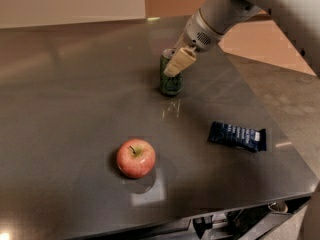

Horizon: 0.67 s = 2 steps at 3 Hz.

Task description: Pick green can

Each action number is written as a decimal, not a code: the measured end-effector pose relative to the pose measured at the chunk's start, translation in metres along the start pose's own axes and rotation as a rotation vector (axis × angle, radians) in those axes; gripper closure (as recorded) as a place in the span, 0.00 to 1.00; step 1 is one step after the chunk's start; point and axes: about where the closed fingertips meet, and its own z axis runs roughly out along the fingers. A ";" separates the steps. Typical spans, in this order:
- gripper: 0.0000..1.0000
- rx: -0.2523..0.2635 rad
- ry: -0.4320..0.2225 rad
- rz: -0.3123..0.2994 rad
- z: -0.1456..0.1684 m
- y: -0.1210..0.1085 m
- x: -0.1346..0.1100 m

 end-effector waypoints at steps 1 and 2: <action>0.87 -0.031 0.003 -0.014 -0.011 0.011 -0.008; 1.00 -0.060 0.013 -0.034 -0.030 0.018 -0.018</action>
Offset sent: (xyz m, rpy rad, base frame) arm -0.0375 -0.0040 0.0630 -0.0302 0.0533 0.0973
